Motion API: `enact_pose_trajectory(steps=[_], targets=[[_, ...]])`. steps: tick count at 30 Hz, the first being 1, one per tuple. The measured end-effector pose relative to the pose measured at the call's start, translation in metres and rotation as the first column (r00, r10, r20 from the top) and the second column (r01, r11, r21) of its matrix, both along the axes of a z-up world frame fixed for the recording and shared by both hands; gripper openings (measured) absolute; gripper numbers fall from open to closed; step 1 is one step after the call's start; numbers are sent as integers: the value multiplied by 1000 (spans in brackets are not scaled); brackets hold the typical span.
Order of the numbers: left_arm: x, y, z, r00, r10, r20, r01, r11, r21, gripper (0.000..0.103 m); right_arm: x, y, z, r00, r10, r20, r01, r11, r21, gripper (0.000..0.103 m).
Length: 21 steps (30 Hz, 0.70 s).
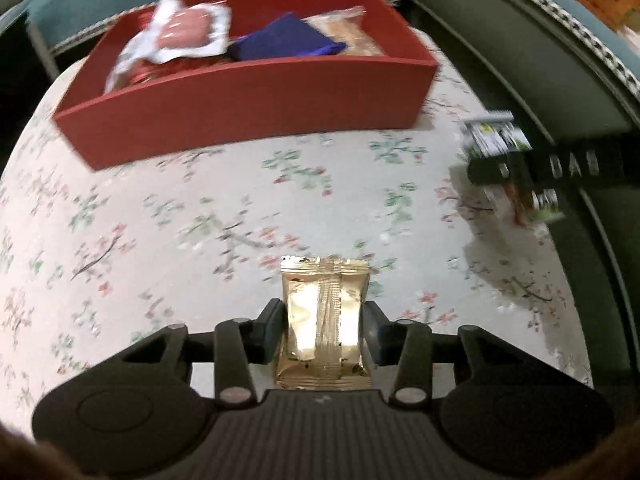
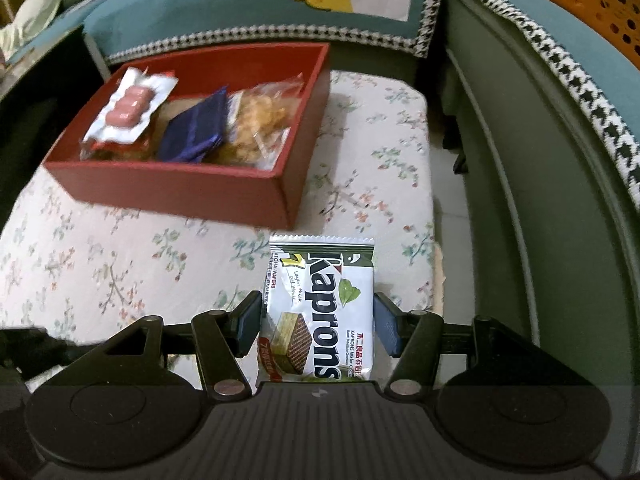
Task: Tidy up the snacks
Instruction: 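Move the left tool to the gold foil pouch while the right tool reaches the Kaprons wafer pack, then grasp the gold pouch with the left tool while the right tool grasps the Kaprons pack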
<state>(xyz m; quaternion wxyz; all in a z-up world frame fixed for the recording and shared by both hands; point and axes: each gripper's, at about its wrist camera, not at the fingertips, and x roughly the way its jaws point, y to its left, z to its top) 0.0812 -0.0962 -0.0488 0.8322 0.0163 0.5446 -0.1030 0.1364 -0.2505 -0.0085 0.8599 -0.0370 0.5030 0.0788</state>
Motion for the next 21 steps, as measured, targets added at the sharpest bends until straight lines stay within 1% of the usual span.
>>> enact_pose_trajectory(steps=[3, 5, 7, 9, 11, 13, 14, 16, 18, 20, 21], targets=[[-7, 7, 0, 1000, 3, -4, -4, 1000, -21, 86, -4, 11, -4, 999, 23, -23, -24, 1000, -15, 66], [-8, 11, -1, 1000, -4, -11, 4, 999, -33, 89, -6, 20, -8, 999, 38, -39, -39, 999, -28, 66], [-8, 8, -2, 1000, -3, -10, 2, 999, -45, 97, -6, 28, -14, 997, 51, -57, -53, 998, -41, 66], [-7, 9, -3, 1000, -7, -13, 6, 997, -81, 103, -7, 35, -20, 995, 60, -75, -65, 996, -55, 66], [-6, 9, -4, 1000, -8, -15, 6, 994, -105, 103, -6, 40, -26, 994, 63, -90, -69, 996, -64, 66], [-8, 5, -3, 1000, -23, -8, 22, 995, -100, 103, -4, 42, -31, 993, 62, -98, -69, 995, -78, 68], [-9, 3, -2, 999, -33, -4, 33, 995, -90, 103, -3, 43, -33, 993, 60, -103, -68, 994, -80, 70], [-10, 1, -2, 999, -51, 3, 51, 996, -72, 103, -1, 43, -35, 993, 54, -102, -63, 994, -86, 80], [-8, 3, -3, 999, -44, 3, 44, 995, -85, 103, 2, 42, -38, 992, 50, -113, -60, 995, -85, 88], [-7, 6, -2, 1000, -29, 7, 30, 995, -96, 103, 3, 42, -40, 992, 49, -115, -58, 995, -79, 90], [-8, 7, -1, 1000, -24, 15, 25, 996, -84, 103, 3, 43, -40, 992, 51, -114, -60, 995, -80, 89]])
